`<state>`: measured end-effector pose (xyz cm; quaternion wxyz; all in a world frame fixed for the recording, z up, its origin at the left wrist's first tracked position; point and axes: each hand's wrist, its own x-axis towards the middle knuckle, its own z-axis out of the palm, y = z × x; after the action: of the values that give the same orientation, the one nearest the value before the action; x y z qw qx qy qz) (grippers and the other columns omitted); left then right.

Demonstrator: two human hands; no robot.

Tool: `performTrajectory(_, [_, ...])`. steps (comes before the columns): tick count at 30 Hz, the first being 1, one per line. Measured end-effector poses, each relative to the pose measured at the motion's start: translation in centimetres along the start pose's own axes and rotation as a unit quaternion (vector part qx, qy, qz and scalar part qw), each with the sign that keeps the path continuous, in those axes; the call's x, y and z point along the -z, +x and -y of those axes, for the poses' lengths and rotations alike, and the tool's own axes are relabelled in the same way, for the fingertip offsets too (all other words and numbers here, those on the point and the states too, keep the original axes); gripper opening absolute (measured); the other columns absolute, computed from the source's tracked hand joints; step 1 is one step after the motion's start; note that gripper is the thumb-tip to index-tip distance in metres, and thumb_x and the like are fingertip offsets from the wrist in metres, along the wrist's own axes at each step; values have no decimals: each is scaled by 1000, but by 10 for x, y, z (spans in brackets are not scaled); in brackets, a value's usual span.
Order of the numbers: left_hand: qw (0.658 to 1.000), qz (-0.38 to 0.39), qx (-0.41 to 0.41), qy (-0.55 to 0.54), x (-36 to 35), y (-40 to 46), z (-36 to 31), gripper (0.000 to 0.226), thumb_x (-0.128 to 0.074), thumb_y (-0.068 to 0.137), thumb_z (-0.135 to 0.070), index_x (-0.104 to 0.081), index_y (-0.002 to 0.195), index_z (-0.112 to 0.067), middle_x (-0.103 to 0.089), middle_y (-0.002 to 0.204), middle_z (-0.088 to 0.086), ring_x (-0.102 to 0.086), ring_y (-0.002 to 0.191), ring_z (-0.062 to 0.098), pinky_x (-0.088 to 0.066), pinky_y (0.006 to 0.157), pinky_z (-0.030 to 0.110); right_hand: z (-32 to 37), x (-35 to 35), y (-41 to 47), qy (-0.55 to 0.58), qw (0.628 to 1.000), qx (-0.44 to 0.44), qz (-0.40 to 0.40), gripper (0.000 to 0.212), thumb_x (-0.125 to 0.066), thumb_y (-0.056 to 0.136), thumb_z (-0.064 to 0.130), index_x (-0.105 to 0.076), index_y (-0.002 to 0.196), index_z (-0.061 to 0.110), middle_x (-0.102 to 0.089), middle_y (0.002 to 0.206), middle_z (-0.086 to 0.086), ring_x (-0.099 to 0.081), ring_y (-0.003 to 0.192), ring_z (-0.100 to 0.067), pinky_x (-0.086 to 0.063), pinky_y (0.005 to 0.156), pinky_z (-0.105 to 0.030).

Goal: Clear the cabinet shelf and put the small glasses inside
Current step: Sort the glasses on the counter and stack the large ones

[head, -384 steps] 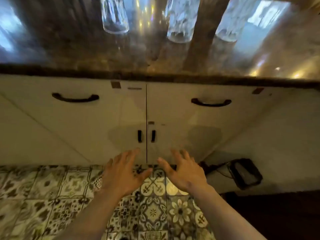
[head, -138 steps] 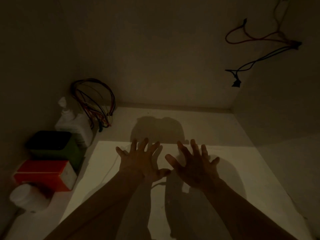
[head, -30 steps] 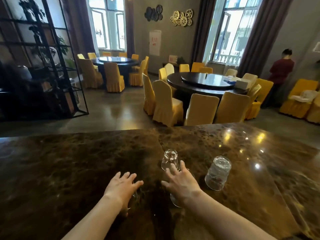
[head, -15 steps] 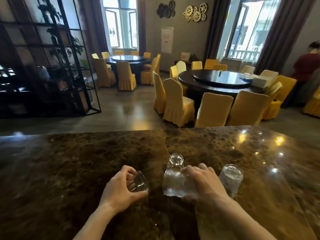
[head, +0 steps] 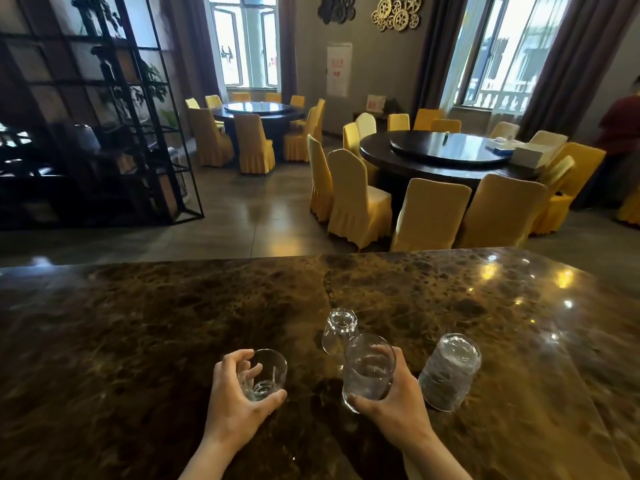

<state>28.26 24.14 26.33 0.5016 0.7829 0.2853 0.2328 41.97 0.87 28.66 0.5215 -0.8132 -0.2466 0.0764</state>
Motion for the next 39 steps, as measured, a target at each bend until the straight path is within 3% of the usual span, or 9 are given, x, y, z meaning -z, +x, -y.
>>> performTrajectory(8, [998, 27, -6, 63, -2, -3, -6, 96, -100, 52, -31, -43, 130, -28, -42, 126, -1, -57, 119, 16, -50, 94, 30, 3, 9, 6, -3, 998, -22, 67, 94, -98, 50, 37, -41, 123, 54, -61, 120, 32, -55, 115, 12, -41, 88, -1])
performTrajectory(14, [979, 13, -122, 163, 9, 14, -59, 99, -72, 63, -81, -33, 145, -41, -33, 137, -21, -36, 127, -1, -40, 99, 34, 37, 83, 9, -189, 979, 59, 54, 104, -89, 64, 26, -30, 148, 46, -45, 135, 25, -55, 116, 1, -48, 101, -23])
performTrajectory(17, [940, 59, -241, 236, -20, 54, -114, 68, -73, 77, -60, -44, 137, -45, -43, 133, -20, -42, 125, 2, -45, 100, 33, 55, 120, 29, -426, 890, 136, 95, 97, -85, 72, 31, -29, 150, 43, -43, 144, 16, -42, 135, -11, -37, 113, -32])
performTrajectory(20, [854, 226, -265, 386, -70, 89, -147, 84, -78, 79, -35, -31, 147, -47, -34, 152, -11, -33, 141, 14, -32, 117, 41, 57, 123, 52, -609, 753, 110, 224, 82, -75, 83, 26, -31, 153, 29, -33, 158, -7, -20, 150, -33, -18, 122, -51])
performTrajectory(23, [743, 329, -244, 529, -109, 108, -149, 103, -79, 80, -14, -15, 154, -48, -14, 166, -2, -18, 150, 23, -24, 121, 44, 50, 113, 63, -694, 653, 82, 293, 50, -62, 94, 30, -50, 141, 19, -48, 143, -14, -43, 132, -37, -35, 107, -53])
performTrajectory(28, [692, 360, -238, 579, -122, 129, -130, 87, -79, 81, -18, -31, 148, -47, -45, 143, -5, -50, 128, 20, -44, 105, 37, 34, 107, 71, -734, 607, 130, 276, 33, -57, 98, 30, -63, 124, 11, -61, 122, -15, -57, 110, -34, -47, 92, -46])
performTrajectory(32, [727, 315, -271, 546, -125, 137, -118, 57, -78, 77, -49, -50, 125, -42, -56, 114, -10, -60, 103, 16, -48, 88, 32, 28, 132, 79, -656, 699, 152, 241, 36, -68, 90, 35, -64, 120, 18, -62, 120, -7, -54, 112, -27, -40, 95, -42])
performTrajectory(36, [883, 237, -178, 366, -121, 148, -107, 60, -86, 64, -55, -47, 109, -42, -57, 103, -18, -58, 92, 4, -46, 77, 25, 5, 168, 70, -371, 922, 54, 99, 64, -76, 65, 65, -57, 120, 40, -58, 110, 21, -46, 101, -3, -41, 91, -30])
performTrajectory(39, [965, 158, -85, 191, -127, 157, -111, 68, -89, 65, -51, -45, 113, -34, -59, 105, -10, -60, 94, 9, -47, 74, 24, -17, 157, 53, -63, 994, -83, -19, 73, -94, 52, 51, -53, 111, 42, -64, 105, 16, -63, 92, 0, -54, 73, -20])
